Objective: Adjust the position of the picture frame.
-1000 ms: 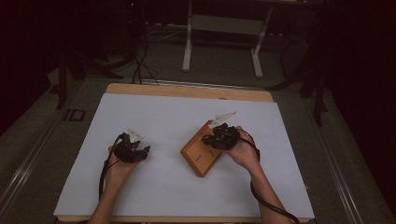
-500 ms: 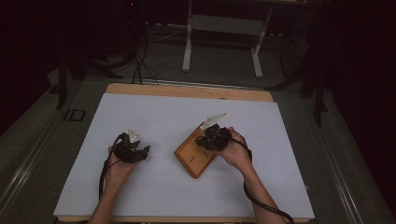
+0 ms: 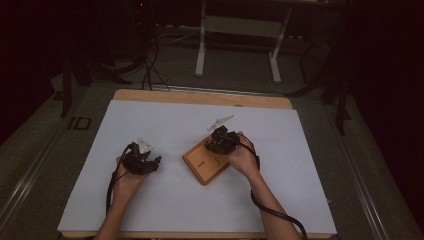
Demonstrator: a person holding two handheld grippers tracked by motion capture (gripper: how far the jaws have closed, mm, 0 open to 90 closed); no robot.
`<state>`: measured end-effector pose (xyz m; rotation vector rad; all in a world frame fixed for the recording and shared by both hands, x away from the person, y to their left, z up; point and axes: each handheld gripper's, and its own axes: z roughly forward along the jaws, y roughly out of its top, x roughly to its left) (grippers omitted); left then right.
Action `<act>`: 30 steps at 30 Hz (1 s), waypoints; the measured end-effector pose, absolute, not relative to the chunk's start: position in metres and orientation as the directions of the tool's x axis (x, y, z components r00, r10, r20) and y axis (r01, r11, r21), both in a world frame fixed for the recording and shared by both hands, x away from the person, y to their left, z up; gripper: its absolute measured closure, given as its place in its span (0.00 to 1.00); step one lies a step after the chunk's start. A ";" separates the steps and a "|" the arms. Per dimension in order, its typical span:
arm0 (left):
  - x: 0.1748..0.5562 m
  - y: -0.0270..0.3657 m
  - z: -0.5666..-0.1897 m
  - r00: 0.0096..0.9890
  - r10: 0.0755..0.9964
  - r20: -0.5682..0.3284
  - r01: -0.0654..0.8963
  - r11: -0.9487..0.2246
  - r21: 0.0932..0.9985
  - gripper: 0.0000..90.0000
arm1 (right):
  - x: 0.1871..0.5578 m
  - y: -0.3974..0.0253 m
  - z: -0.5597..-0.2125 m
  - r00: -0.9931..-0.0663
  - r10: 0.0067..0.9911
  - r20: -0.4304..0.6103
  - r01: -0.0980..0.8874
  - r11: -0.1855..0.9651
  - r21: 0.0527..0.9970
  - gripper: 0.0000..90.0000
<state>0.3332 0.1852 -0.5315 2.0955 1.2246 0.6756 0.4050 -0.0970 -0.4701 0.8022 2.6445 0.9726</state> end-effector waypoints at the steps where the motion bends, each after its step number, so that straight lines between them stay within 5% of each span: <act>1: 0.333 0.185 -0.532 0.442 0.889 0.120 0.576 -0.384 0.721 0.51 | 0.407 -0.095 -0.471 -0.824 0.567 -0.016 0.424 0.635 0.646 0.94; 23: 0.328 0.161 -0.529 0.513 0.849 0.123 0.546 -0.434 0.717 0.51 | 0.442 -0.089 -0.498 -0.723 0.690 0.012 0.567 0.585 0.580 0.93; 30: 0.327 0.159 -0.527 0.524 0.847 0.092 0.545 -0.417 0.727 0.51 | 0.435 -0.110 -0.498 -0.747 0.665 -0.009 0.538 0.612 0.579 0.72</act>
